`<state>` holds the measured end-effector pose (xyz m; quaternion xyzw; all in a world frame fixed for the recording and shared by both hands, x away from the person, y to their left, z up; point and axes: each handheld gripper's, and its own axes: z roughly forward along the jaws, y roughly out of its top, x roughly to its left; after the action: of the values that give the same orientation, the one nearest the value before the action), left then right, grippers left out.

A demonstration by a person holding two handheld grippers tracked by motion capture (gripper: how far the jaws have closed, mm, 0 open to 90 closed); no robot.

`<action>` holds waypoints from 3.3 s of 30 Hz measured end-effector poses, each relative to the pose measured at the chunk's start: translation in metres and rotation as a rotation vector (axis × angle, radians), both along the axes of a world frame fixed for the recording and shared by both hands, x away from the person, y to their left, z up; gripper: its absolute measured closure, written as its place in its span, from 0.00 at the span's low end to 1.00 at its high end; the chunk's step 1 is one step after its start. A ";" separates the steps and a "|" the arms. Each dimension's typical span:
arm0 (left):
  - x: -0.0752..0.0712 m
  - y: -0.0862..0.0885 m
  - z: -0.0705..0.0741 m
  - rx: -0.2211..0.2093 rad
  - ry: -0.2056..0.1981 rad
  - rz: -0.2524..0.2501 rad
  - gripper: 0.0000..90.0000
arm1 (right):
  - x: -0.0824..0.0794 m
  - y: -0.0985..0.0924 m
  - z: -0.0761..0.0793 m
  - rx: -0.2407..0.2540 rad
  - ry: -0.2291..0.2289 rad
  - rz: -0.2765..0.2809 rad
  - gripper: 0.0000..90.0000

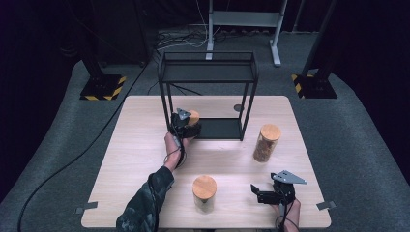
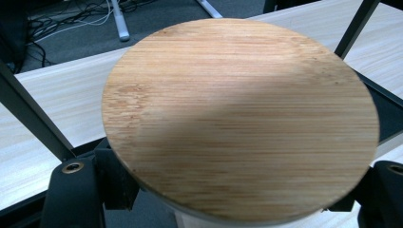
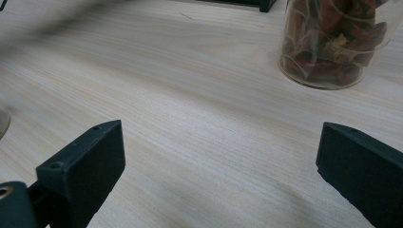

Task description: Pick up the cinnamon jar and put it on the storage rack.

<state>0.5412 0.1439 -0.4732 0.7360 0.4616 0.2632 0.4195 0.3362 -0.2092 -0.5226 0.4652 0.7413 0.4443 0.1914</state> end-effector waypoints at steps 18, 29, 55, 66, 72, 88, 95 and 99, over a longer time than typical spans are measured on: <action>0.013 -0.001 -0.005 0.017 0.004 0.021 0.28 | 0.000 0.000 0.000 0.001 -0.002 0.002 0.01; 0.020 -0.004 -0.006 0.034 0.005 0.027 0.28 | 0.000 0.000 0.000 0.002 -0.004 0.003 0.01; 0.032 -0.003 -0.018 0.005 0.028 0.080 0.28 | 0.000 -0.001 0.000 0.010 -0.006 0.005 0.01; 0.036 -0.003 -0.019 0.007 0.021 0.091 0.28 | 0.000 -0.001 0.000 0.007 -0.004 0.006 0.01; 0.037 -0.005 -0.019 0.009 0.020 0.100 0.28 | 0.000 -0.001 0.000 0.008 -0.005 0.006 0.01; 0.037 -0.006 -0.018 0.011 0.029 0.111 0.28 | -0.001 0.000 0.000 0.008 -0.006 0.004 0.02; 0.037 -0.006 -0.018 0.011 0.035 0.113 0.28 | -0.001 0.000 0.000 0.006 -0.007 0.004 0.02; 0.038 -0.007 -0.017 0.012 0.040 0.116 0.28 | -0.001 0.000 0.000 0.006 -0.007 0.003 0.01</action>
<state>0.5788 0.1370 -0.4903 0.7155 0.5101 0.2751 0.3901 0.3356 -0.2096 -0.5223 0.4629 0.7401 0.4485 0.1920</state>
